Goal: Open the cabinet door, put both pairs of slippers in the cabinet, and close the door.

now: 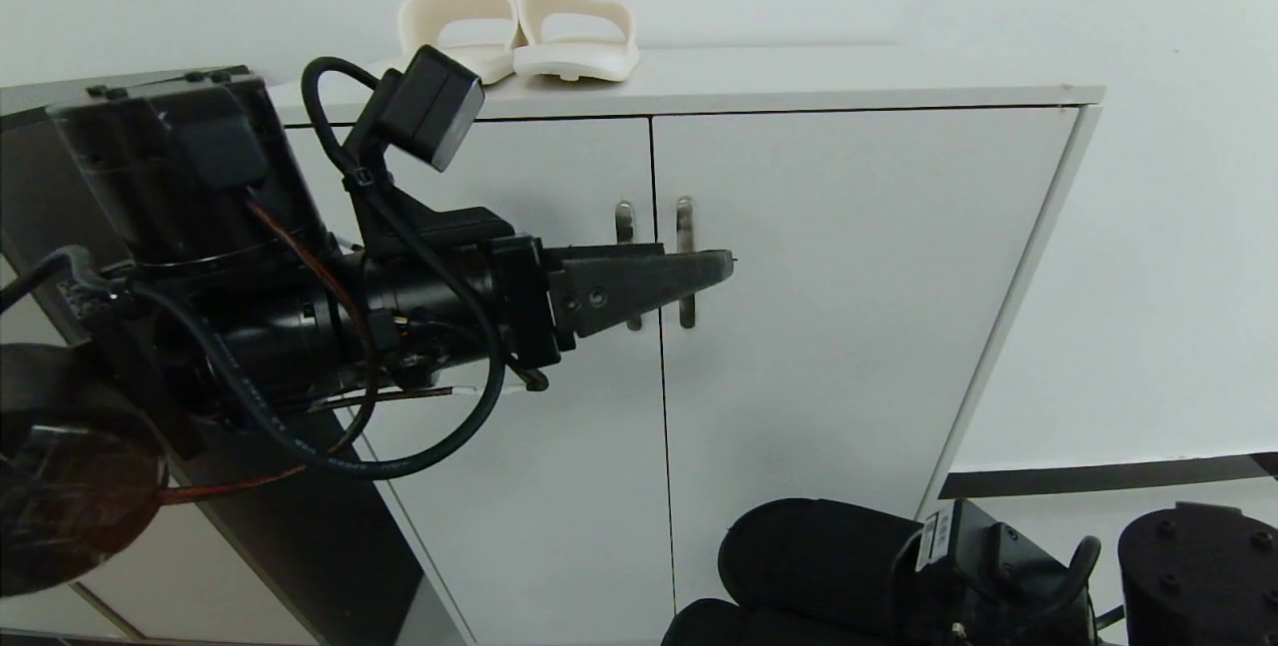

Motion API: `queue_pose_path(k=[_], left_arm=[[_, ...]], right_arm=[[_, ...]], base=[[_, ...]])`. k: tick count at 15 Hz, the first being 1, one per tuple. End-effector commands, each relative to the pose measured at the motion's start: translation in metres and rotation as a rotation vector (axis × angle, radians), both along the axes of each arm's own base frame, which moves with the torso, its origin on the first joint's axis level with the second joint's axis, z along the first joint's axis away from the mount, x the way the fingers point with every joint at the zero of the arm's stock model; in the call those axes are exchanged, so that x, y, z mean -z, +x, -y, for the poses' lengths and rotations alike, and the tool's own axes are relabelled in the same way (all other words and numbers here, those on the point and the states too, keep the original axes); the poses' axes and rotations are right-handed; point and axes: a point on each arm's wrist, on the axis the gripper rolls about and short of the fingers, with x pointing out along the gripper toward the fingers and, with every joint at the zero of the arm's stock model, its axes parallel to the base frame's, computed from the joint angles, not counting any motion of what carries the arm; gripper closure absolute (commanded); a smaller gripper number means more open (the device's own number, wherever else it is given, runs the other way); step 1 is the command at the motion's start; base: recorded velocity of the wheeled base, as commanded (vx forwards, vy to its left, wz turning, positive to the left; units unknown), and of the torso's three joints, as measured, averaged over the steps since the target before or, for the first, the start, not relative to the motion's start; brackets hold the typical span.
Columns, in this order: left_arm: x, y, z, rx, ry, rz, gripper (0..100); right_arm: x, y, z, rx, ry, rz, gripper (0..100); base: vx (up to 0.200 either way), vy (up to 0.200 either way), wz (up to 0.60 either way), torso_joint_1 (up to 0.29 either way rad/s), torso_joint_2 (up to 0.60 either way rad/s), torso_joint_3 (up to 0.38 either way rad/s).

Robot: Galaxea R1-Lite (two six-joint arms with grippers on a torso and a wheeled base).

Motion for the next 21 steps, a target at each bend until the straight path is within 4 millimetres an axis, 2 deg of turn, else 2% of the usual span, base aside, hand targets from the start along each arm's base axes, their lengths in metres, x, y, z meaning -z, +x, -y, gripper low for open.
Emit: queue_pose_path(k=[1, 4, 6, 10, 13, 21], left_arm=[[0.009, 0.008, 0.005, -0.006, 0.025, -0.005, 0], [0.012, 0.018, 0.009, -0.014, 0.033, -0.001, 0], [0.015, 0.026, 0.003, -0.050, 0.039, -0.004, 0], [0.015, 0.032, 0.001, -0.067, 0.040, -0.002, 0], [0.030, 0.053, 0.008, -0.126, 0.054, -0.015, 0], [0.044, 0.068, 0.018, -0.123, 0.071, -0.042, 0]], right_arm=[[0.001, 0.000, -0.001, -0.001, -0.002, -0.003, 100], [0.002, 0.001, -0.001, -0.001, -0.006, -0.005, 100], [0.002, 0.000, -0.001, -0.003, -0.007, -0.009, 100], [0.004, 0.001, -0.002, -0.005, -0.013, -0.018, 100], [0.007, 0.002, -0.004, -0.002, -0.017, -0.019, 100], [0.007, 0.003, -0.005, -0.002, -0.013, -0.018, 100]], base=[[0.000, 0.000, 0.00, 0.000, 0.00, 0.000], [0.000, 0.000, 0.00, 0.000, 0.00, 0.000], [0.000, 0.000, 0.00, 0.000, 0.00, 0.000], [0.000, 0.000, 0.00, 0.000, 0.00, 0.000], [0.000, 0.000, 0.00, 0.000, 0.00, 0.000], [0.000, 0.000, 0.00, 0.000, 0.00, 0.000]])
